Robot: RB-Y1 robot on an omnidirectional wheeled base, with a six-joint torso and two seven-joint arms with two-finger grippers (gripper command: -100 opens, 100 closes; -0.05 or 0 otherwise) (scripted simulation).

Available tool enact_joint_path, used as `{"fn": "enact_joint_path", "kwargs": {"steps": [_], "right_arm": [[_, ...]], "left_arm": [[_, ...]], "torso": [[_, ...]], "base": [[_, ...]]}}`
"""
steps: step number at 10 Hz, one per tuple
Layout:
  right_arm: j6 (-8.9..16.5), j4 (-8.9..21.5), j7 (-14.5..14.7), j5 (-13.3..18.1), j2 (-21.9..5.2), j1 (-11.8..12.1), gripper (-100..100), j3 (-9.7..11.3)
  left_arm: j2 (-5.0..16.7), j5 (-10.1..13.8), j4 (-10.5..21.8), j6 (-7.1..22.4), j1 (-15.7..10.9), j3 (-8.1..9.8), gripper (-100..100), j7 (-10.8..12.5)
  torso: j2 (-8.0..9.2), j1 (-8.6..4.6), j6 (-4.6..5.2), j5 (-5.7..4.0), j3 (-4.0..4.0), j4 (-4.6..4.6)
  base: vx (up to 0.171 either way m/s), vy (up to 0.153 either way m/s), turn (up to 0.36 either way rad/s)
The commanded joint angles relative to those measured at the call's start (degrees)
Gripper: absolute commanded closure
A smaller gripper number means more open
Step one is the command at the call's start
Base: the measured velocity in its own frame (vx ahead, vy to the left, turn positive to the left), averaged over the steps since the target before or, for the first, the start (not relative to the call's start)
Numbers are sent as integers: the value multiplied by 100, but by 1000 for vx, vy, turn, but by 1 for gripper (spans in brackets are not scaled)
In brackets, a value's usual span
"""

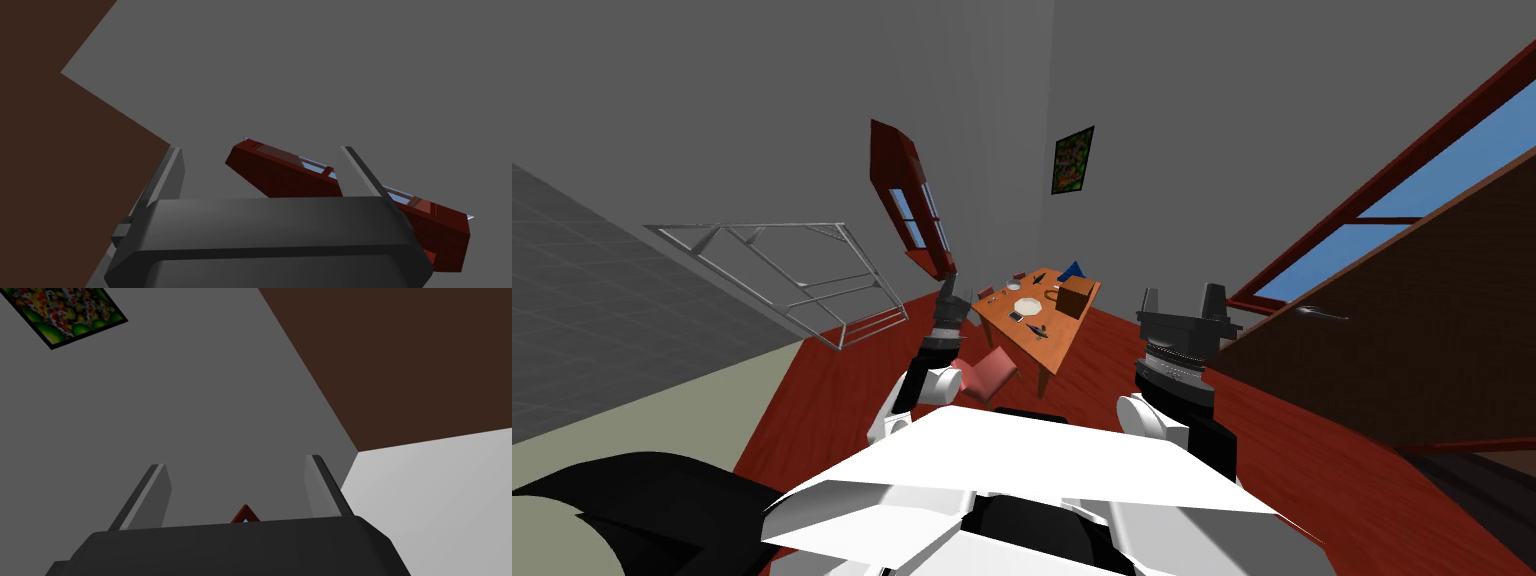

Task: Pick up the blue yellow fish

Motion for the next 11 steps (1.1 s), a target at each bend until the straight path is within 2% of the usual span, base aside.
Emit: {"fn": "enact_joint_path", "kwargs": {"steps": [1,2,5,6,8,9,11], "right_arm": [[0,0,0,0,0,0,0,0],[0,0,0,0,0,0,0,0],[0,0,0,0,0,0,0,0],[0,0,0,0,0,0,0,0],[0,0,0,0,0,0,0,0],[0,0,0,0,0,0,0,0],[0,0,0,0,0,0,0,0]], "left_arm": [[88,-32,255,183,-154,-36,-100,-25],[88,-32,255,183,-154,-36,-100,-25],[228,-69,691,581,-427,-69,-100,-40],[228,-69,729,581,-427,-69,-100,-40],[290,-97,1039,881,-632,-93,-100,-52],[290,-97,1089,881,-632,-93,-100,-52],[330,-128,1441,1200,-857,-119,-100,-65]], "torso": [[0,0,0,0,0,0],[0,-1,0,-1,0,0],[0,-2,0,-1,0,0],[-1,-2,0,-1,-1,0],[2,0,0,0,1,0],[-1,-1,0,0,0,0],[1,-1,-1,0,0,0]], "base": [[17,-9,-50],[12,-6,-15],[16,-9,-52],[12,-7,-21],[14,-5,-65],[13,-4,-21],[17,-8,-58]]}}
